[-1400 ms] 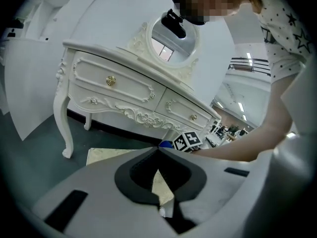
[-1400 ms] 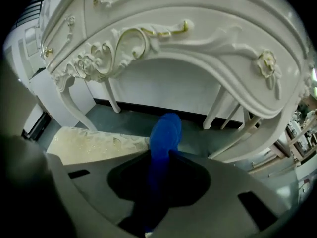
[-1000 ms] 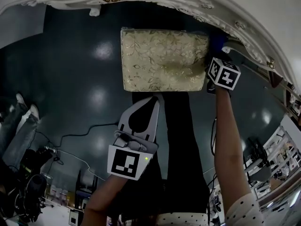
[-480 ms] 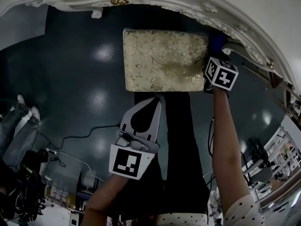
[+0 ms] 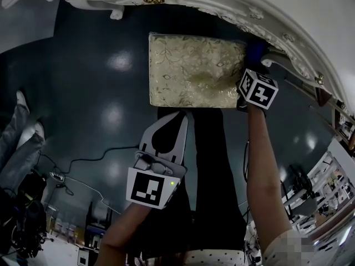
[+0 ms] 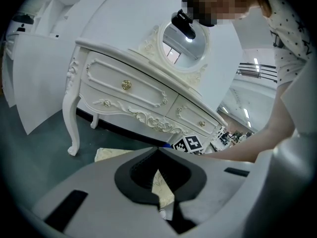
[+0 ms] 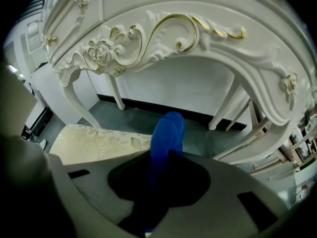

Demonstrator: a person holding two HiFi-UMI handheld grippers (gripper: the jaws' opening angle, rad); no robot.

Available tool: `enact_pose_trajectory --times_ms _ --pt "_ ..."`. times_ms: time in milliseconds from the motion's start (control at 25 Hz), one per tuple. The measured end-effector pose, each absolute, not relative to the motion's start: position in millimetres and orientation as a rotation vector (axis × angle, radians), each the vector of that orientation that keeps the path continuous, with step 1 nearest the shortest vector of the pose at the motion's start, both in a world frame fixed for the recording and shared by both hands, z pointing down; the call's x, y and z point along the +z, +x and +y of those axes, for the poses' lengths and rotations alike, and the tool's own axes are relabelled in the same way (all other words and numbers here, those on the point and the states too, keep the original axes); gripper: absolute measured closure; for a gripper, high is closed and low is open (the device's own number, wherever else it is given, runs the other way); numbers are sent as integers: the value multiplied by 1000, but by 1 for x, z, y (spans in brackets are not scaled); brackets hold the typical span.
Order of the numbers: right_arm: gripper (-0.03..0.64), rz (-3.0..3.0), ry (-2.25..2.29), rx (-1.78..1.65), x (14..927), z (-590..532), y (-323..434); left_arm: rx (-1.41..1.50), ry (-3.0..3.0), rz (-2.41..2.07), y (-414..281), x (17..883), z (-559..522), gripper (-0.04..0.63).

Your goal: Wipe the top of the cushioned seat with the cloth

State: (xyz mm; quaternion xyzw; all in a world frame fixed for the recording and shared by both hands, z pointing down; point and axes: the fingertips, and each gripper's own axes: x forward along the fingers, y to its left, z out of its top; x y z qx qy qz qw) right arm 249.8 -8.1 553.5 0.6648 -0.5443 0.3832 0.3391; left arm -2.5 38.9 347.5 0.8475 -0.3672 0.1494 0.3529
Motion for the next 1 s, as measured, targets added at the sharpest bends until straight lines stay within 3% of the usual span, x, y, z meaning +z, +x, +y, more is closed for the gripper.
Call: enact_pose_trajectory --times_ms 1000 --pt "528 -1546 1702 996 544 -31 164 359 2165 -1016 -33 344 47 598"
